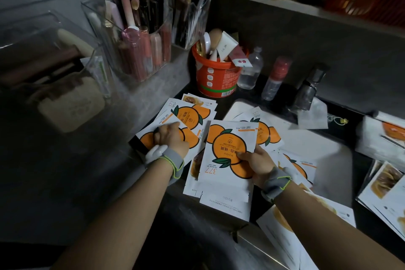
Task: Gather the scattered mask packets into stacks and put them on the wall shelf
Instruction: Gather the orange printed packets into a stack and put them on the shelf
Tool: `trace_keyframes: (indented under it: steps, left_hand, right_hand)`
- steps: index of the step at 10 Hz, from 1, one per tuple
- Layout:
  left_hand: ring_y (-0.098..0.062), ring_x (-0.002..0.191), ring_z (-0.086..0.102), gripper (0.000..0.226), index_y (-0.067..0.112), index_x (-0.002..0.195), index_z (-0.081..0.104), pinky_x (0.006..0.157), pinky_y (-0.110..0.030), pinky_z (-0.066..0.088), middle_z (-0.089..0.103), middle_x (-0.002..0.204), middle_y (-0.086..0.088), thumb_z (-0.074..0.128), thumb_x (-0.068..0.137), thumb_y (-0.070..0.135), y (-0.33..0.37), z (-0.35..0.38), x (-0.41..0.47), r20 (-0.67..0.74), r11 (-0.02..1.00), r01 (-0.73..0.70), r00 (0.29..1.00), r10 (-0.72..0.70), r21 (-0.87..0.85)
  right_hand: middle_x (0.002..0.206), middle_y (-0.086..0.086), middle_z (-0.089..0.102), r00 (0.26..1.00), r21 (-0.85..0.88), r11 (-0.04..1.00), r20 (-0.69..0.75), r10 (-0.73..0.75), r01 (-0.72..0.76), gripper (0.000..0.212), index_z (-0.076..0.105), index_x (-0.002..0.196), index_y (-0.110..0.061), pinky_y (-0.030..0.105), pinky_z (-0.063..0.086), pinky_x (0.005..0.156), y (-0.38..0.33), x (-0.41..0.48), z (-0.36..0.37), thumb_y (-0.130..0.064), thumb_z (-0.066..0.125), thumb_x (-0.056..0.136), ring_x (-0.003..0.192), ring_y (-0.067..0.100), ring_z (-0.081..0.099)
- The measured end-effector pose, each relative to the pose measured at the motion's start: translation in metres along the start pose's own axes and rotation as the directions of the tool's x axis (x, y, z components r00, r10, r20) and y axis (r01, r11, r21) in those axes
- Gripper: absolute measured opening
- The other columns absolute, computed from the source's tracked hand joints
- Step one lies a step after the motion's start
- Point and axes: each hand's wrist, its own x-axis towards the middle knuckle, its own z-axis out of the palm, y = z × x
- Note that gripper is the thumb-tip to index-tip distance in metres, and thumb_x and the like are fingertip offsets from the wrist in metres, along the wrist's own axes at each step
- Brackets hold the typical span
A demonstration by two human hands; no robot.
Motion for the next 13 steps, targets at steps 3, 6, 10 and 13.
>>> trace_keyframes:
  steps: [3,6,10,13]
  left_hand:
    - [-0.026,0.133,0.026,0.06,0.035,0.136,0.034,0.11,-0.028,0.023,0.028,0.143,0.004,0.045,0.079,0.019,0.012,-0.007,0.039,0.35,0.711,-0.519,0.852,0.389,0.474]
    - [-0.027,0.145,0.017,0.064,0.025,0.145,0.029,0.118,-0.055,0.007,0.022,0.155,-0.004,0.056,0.087,0.03,0.029,-0.023,0.048,0.571,0.334,-0.671,0.74,0.356,0.662]
    - [-0.024,0.094,0.048,0.037,0.013,0.123,0.054,0.081,-0.035,0.036,0.045,0.1,-0.001,0.057,0.087,0.023,0.038,-0.021,0.065,0.564,0.443,-0.628,0.775,0.284,0.64]
    - [-0.028,0.142,0.025,0.049,0.017,0.136,0.045,0.116,-0.048,0.021,0.03,0.151,-0.005,0.046,0.088,0.026,0.047,-0.021,0.097,0.511,0.324,-0.663,0.737,0.443,0.675]
  right_hand:
    - [0.113,0.007,0.07,0.999,0.001,0.999,0.021,-0.033,0.033,0.033,0.065,0.093,-0.03,0.052,0.047,0.099,-0.011,-0.003,0.0,0.001,0.061,0.081,0.105,0.033,0.063]
    - [0.114,0.008,0.069,1.0,0.007,1.0,0.006,-0.003,0.003,0.035,0.064,0.102,-0.028,0.052,0.046,0.1,-0.014,0.0,-0.004,-0.001,0.064,0.08,0.106,0.035,0.063]
    - [0.115,0.013,0.068,0.999,0.079,0.997,-0.031,0.028,-0.026,0.044,0.064,0.117,-0.018,0.054,0.047,0.099,-0.016,0.0,-0.001,0.006,0.061,0.08,0.106,0.038,0.063]
    - [0.115,0.013,0.067,0.997,0.098,0.994,-0.049,0.051,-0.046,0.042,0.059,0.122,-0.011,0.039,0.049,0.084,-0.025,-0.004,-0.006,0.008,0.056,0.085,0.104,0.037,0.062]
